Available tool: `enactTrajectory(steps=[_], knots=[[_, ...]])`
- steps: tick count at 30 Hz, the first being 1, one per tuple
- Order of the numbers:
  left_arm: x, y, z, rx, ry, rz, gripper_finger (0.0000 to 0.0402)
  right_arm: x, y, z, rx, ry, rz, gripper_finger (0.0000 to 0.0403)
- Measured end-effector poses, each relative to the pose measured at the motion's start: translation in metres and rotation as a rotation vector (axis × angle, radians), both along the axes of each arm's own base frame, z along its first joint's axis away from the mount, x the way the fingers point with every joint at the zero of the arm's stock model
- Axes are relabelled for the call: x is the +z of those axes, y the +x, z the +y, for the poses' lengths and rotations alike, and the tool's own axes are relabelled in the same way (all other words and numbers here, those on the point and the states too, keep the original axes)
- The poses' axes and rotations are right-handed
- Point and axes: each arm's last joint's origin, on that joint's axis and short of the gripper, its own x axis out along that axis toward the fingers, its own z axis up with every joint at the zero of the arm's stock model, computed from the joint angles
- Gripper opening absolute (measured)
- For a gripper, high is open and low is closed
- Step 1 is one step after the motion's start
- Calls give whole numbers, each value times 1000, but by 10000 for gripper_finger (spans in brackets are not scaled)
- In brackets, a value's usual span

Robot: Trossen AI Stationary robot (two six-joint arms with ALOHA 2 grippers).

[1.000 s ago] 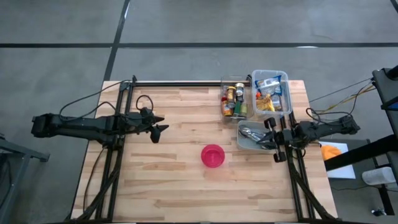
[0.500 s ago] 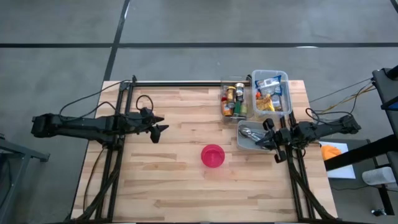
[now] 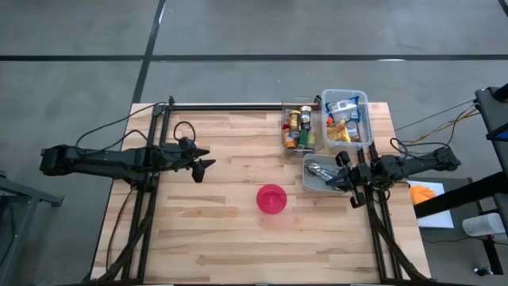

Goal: Pick & Place Food Item
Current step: Return to home position

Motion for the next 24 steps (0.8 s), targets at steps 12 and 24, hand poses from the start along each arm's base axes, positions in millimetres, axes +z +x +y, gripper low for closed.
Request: enactTrajectory(steps=[12,24], knots=[[0,-1,0,-6,-7,5,249,0,0,0,0,-1,2,15],[10,1,-8,-369,158,-100,248,-1,0,0,0,-2,7,15]])
